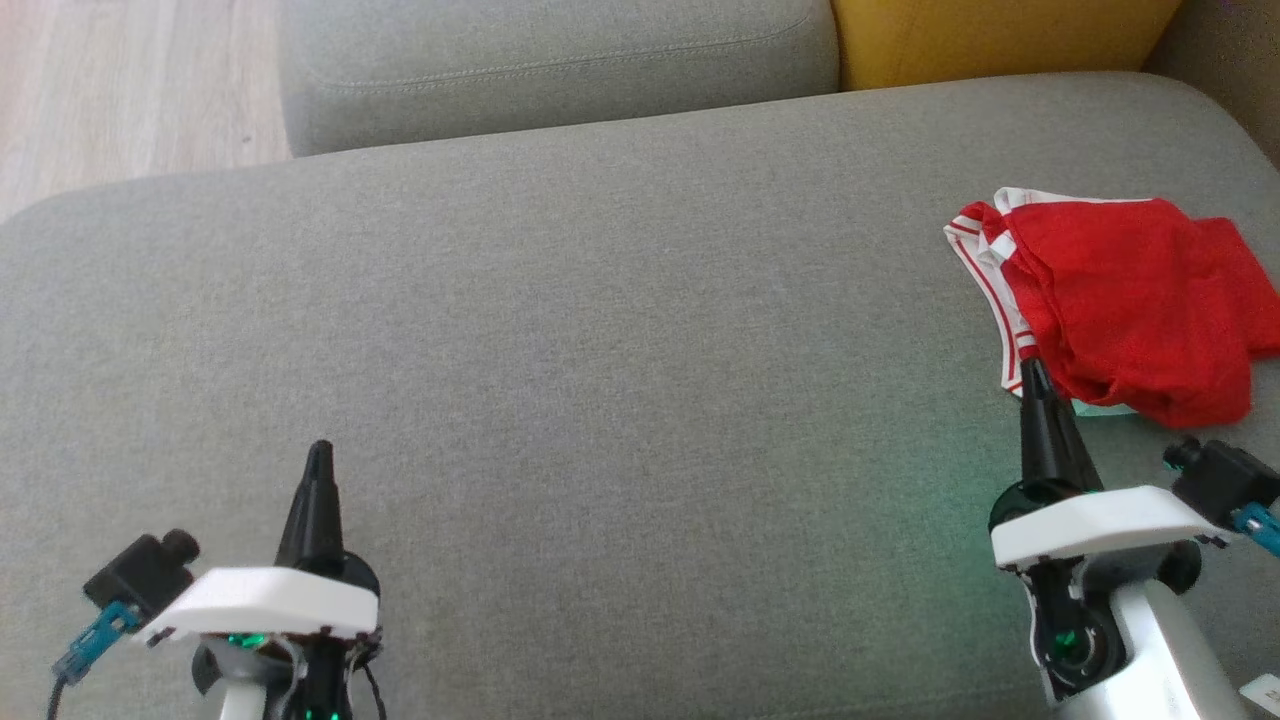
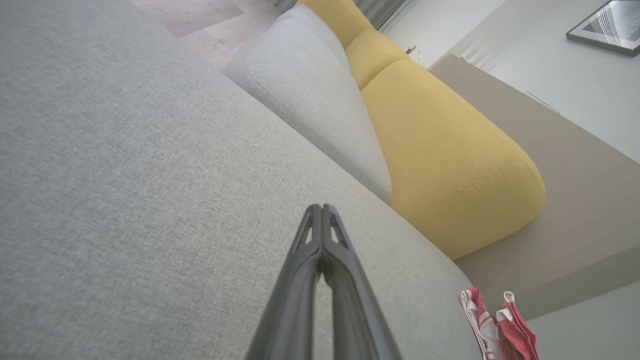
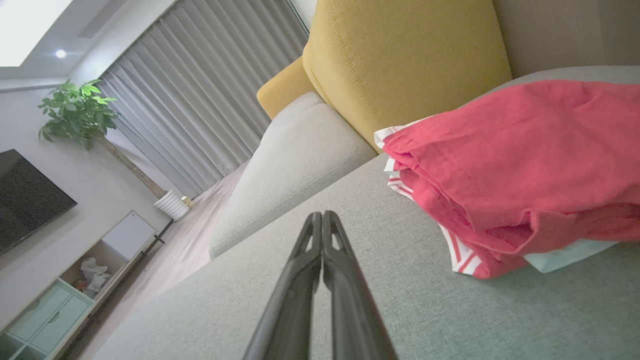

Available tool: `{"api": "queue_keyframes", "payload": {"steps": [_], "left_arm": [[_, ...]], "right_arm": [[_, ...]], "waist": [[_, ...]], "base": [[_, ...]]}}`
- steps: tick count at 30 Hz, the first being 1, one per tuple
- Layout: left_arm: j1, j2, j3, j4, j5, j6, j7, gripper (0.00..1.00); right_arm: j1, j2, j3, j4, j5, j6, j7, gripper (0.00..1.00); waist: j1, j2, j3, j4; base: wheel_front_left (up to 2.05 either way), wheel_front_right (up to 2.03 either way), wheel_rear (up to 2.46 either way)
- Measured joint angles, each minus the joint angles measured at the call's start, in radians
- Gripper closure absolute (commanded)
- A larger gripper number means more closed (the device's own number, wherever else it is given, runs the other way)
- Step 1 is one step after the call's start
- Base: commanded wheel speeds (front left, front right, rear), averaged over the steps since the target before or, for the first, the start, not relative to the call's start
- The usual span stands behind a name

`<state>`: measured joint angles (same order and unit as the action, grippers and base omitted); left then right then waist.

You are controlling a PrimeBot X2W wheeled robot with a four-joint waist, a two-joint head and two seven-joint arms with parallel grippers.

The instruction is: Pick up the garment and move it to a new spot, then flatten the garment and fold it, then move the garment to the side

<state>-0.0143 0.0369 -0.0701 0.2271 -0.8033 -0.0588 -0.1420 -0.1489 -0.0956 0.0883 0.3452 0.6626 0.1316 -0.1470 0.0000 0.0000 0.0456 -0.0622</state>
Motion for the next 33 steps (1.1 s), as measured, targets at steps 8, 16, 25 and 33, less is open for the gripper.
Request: {"api": "queue_keyframes", "payload": {"steps": [8,16,25,33], "left_arm": [[-0.010,0.000,0.017,0.004,-0.075,-0.004,0.020,1.00],[-0.011,0.000,0.024,0.006,-0.151,-0.012,0.045,1.00],[-0.011,0.001,0.047,0.011,-0.234,-0.013,0.071,1.00],[-0.012,0.001,0.053,0.018,-0.308,-0.024,0.094,1.00]], "right_arm": [[0.003,0.001,-0.016,-0.009,0.089,0.000,0.022,1.00],[0.019,0.003,-0.035,-0.011,0.181,0.000,0.043,1.00],[0.019,0.009,-0.056,-0.018,0.280,0.000,0.068,1.00],[0.019,0.013,-0.072,-0.025,0.370,0.000,0.086,1.00]], "waist": [[0.0000,0.0000,-0.004,0.006],[0.0000,0.0000,-0.008,0.012],[0.0000,0.0000,-0.012,0.018],[0.0000,0.0000,-0.016,0.024]], "base": [[0.00,0.00,0.00],[0.00,0.00,0.00],[0.00,0.00,0.00],[0.00,0.00,0.00]]}}
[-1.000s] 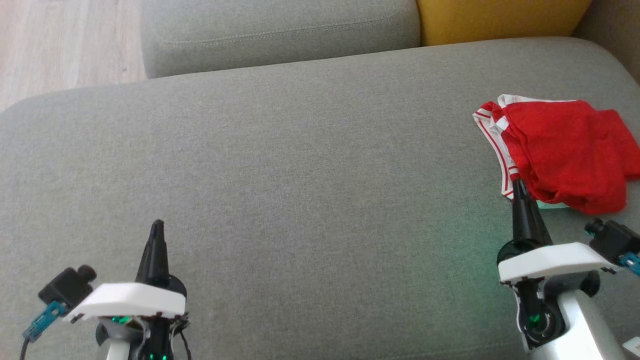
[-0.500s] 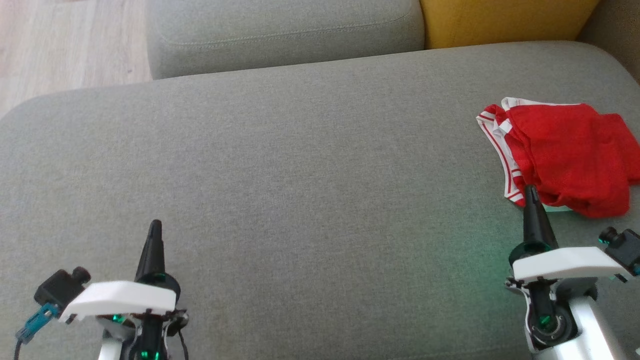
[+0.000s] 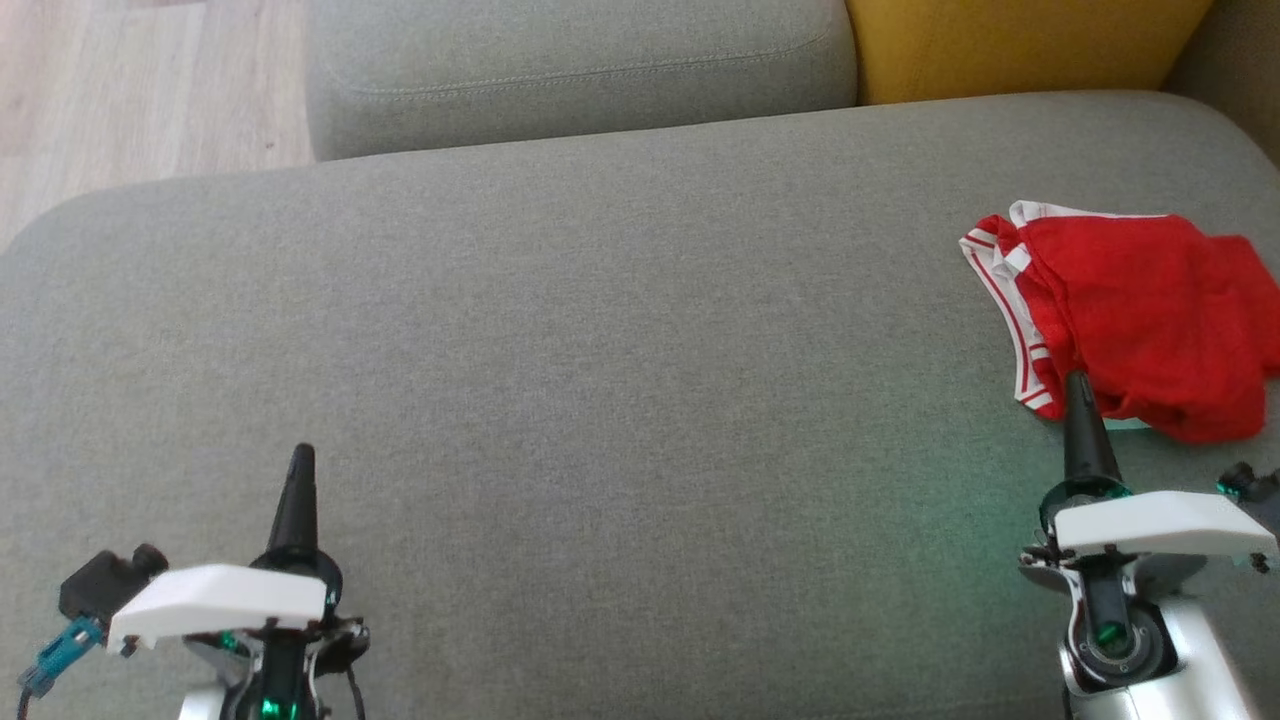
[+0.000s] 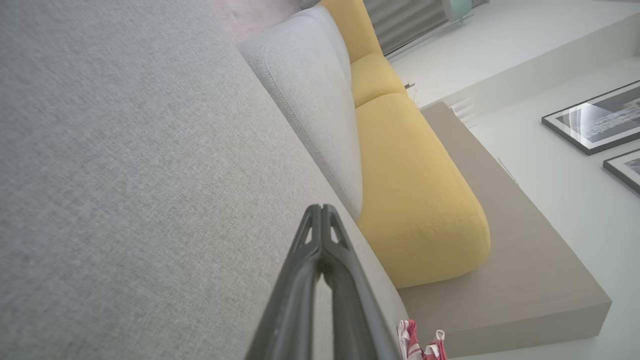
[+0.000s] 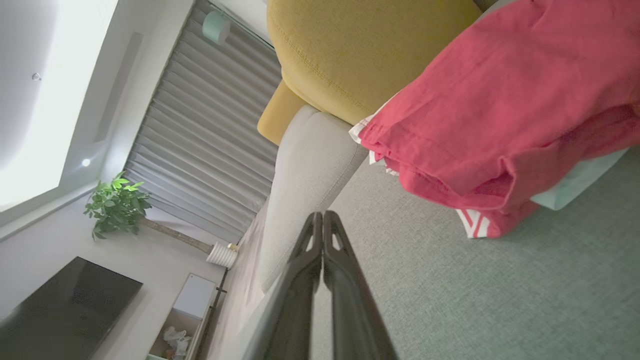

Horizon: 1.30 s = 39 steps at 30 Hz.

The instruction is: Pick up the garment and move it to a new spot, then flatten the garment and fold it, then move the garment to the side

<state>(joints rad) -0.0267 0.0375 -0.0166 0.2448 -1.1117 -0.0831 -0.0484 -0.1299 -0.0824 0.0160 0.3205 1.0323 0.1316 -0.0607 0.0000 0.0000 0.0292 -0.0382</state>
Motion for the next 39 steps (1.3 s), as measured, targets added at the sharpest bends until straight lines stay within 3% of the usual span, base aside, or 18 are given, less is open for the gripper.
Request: {"api": "queue_keyframes", "payload": {"steps": [39], "left_arm": [[-0.021,0.000,0.064,0.020,-0.364,-0.027,0.111,1.00]], "right_arm": [[0.023,0.011,-0.093,-0.023,0.431,0.000,0.114,1.00]], "waist": [[0.0000,0.0000,-0.019,0.028]], "base": [[0.00,0.00,0.00]]}}
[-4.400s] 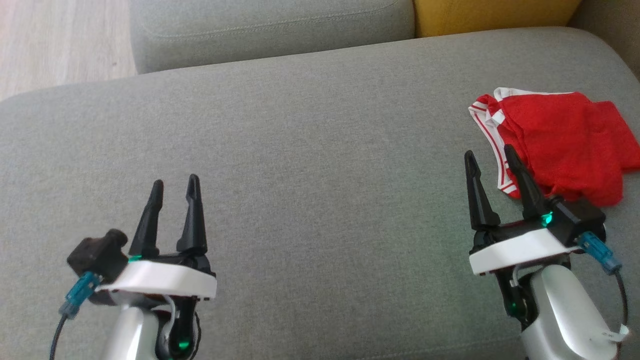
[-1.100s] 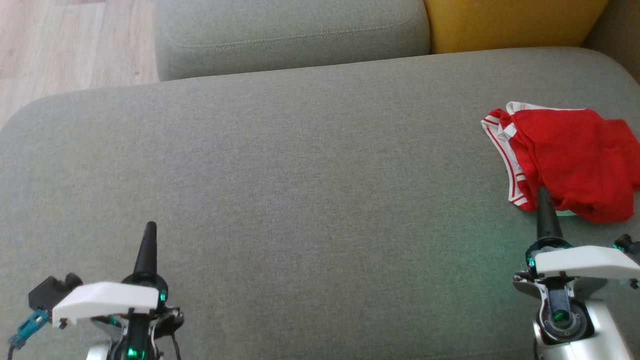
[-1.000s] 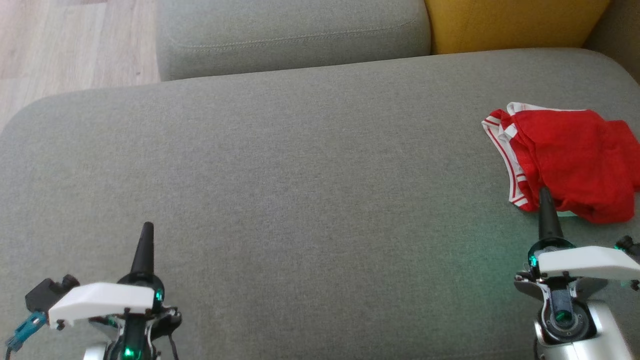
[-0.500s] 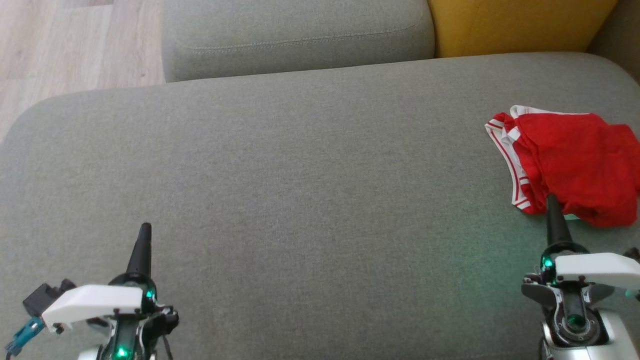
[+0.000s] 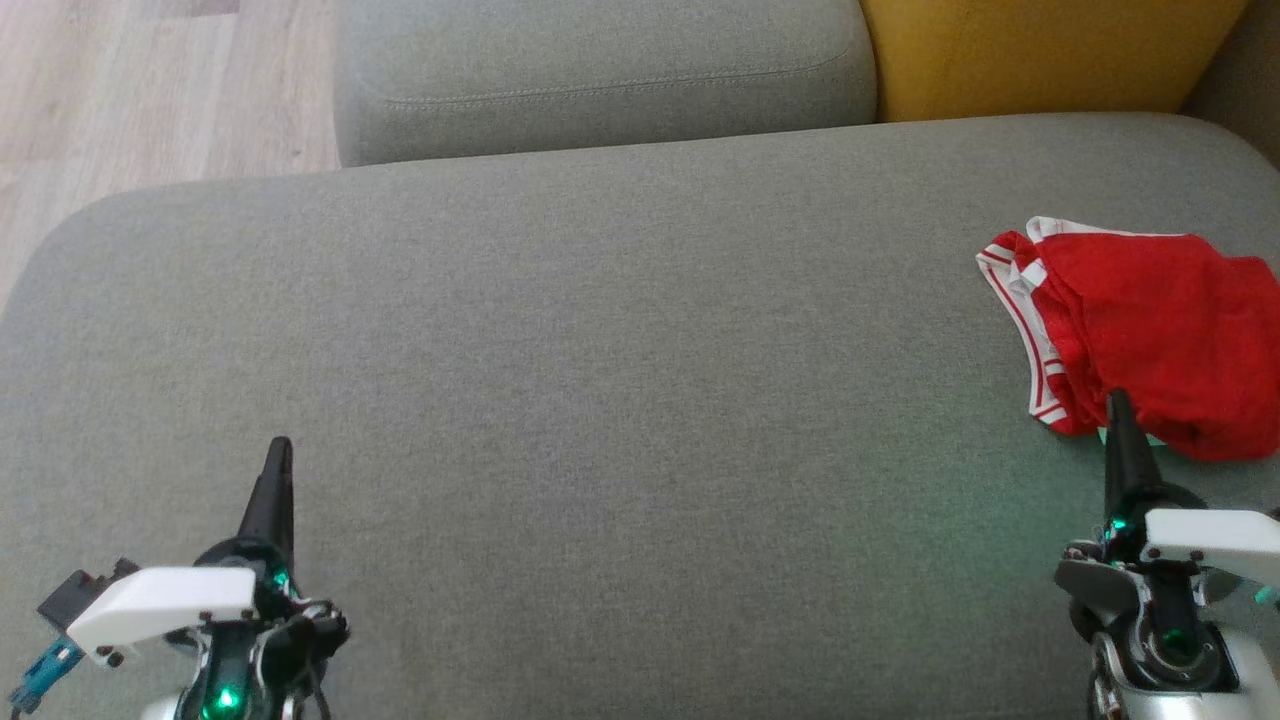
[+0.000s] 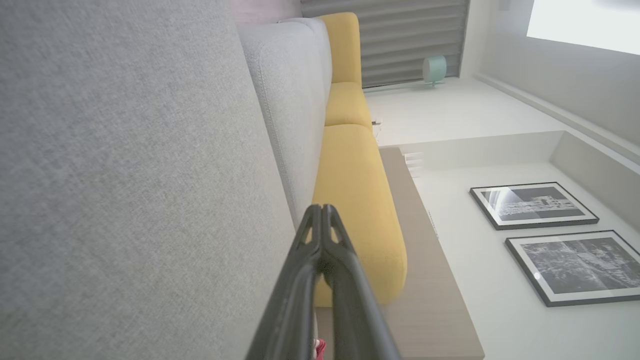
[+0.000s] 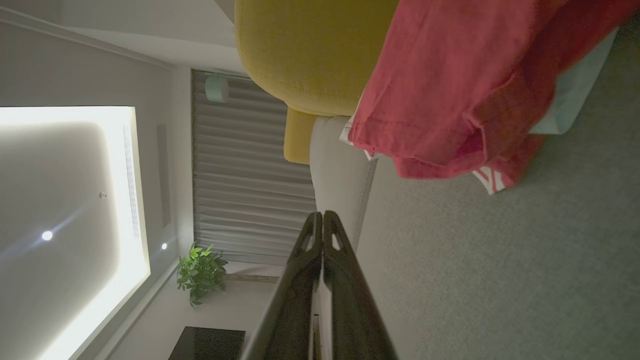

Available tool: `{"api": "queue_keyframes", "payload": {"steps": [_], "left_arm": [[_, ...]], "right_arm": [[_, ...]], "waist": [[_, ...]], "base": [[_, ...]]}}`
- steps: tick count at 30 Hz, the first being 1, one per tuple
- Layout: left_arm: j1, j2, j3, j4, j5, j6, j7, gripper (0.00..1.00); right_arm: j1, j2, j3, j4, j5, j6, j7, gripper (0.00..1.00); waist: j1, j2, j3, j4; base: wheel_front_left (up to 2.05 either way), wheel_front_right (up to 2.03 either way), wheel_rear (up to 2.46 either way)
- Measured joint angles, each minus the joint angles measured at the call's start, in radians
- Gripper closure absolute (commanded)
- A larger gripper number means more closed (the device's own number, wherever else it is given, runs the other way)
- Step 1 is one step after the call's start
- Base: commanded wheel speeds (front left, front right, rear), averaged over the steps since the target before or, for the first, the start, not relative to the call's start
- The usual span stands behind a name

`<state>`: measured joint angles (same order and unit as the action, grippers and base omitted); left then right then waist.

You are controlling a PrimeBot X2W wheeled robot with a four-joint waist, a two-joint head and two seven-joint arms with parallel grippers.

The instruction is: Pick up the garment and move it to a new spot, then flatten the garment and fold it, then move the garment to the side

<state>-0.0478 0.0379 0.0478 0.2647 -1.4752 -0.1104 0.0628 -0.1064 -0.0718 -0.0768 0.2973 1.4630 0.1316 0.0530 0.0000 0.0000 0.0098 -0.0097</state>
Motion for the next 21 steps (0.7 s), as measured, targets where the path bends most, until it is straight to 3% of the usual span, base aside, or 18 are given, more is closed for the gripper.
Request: {"api": "queue_keyframes", "payload": {"steps": [15,21], "left_arm": [[-0.001,0.000,0.028,0.007,-0.128,-0.013,0.042,1.00],[-0.002,0.000,0.028,0.010,-0.131,-0.013,0.042,1.00]], "right_arm": [[0.020,0.009,-0.033,-0.011,0.150,0.000,0.040,1.00],[0.020,0.010,-0.035,-0.014,0.155,0.000,0.040,1.00]], "waist": [[0.0000,0.0000,-0.007,0.010],[0.0000,0.0000,-0.007,0.010]], "base": [[0.00,0.00,0.00],[0.00,0.00,0.00]]}}
